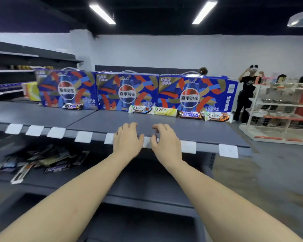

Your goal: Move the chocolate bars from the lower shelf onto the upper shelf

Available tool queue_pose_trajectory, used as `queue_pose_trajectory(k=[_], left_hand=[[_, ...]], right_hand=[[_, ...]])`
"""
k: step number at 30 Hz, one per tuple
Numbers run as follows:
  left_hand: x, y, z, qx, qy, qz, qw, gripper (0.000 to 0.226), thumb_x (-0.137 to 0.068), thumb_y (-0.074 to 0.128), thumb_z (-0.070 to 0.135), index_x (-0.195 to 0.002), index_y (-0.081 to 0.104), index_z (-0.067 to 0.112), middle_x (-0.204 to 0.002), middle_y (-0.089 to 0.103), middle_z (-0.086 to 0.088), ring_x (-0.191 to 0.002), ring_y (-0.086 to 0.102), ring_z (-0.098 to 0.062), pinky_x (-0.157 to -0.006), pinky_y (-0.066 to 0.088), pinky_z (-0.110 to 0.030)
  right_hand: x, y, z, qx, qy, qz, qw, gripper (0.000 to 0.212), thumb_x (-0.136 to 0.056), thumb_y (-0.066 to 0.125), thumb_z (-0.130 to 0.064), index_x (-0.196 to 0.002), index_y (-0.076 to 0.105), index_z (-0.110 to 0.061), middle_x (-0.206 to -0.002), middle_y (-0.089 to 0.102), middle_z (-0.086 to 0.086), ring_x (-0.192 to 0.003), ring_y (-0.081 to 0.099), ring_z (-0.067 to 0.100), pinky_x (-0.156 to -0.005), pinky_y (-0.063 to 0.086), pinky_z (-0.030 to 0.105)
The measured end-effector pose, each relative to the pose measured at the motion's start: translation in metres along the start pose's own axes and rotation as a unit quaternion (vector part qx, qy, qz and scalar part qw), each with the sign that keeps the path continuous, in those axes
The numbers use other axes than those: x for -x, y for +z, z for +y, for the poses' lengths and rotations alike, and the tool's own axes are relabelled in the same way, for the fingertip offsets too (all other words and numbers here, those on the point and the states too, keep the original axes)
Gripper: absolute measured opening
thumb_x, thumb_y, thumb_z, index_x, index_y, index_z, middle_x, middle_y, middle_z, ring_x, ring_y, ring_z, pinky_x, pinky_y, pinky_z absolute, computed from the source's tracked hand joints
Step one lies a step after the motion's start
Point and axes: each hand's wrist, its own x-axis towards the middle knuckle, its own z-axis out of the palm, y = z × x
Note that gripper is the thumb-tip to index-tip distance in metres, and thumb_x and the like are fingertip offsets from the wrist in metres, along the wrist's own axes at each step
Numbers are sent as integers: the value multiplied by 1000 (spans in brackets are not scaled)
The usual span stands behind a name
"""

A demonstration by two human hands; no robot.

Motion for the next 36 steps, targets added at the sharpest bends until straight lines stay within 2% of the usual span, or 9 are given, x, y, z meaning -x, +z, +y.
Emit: queue_pose_trajectory(k=[3,8,16,21,30,36], left_hand=[[34,-17,-23,-22,-22,5,1000,46,-93,53,37,-135,48,18,-133,51,-5,-124,46,-25,-100,38,-39],[83,-35,-81,-49,-73,-7,996,36,-93,53,37,-126,57,23,-127,53,-2,-116,50,-23,-96,41,-37],[148,-61,-188,-79,-187,-48,978,38,-95,51,41,-129,55,27,-133,47,-1,-118,48,-22,-95,42,-36],[172,-82,-258,-72,-243,-56,966,37,-95,51,38,-129,56,25,-131,49,-2,-116,50,-22,-94,45,-37],[175,-104,-383,-63,-284,-59,955,37,-94,51,30,-130,56,23,-129,52,-2,-118,49,-24,-94,45,-38],[167,-99,-441,-58,-287,-88,952,36,-95,50,29,-130,56,24,-129,51,-1,-118,49,-23,-94,46,-38]], right_hand=[[29,14,-27,-21,10,-30,999,31,-94,51,-24,-124,55,-24,-112,57,-8,-98,57,13,-76,51,33],[67,44,-70,-49,49,-121,990,37,-94,50,-26,-131,51,-25,-120,56,-7,-105,57,14,-82,51,34],[120,118,-131,-79,60,-262,960,46,-95,52,-32,-139,43,-27,-133,49,-4,-109,54,16,-81,50,33],[144,176,-177,-88,85,-327,937,50,-95,54,-36,-142,39,-27,-137,45,0,-113,53,20,-75,41,30],[159,275,-251,-75,112,-370,919,50,-96,53,-35,-143,38,-23,-141,43,3,-118,52,22,-81,44,32],[157,328,-279,-67,146,-375,913,50,-97,52,-32,-143,38,-21,-142,44,3,-120,51,23,-82,42,33]])
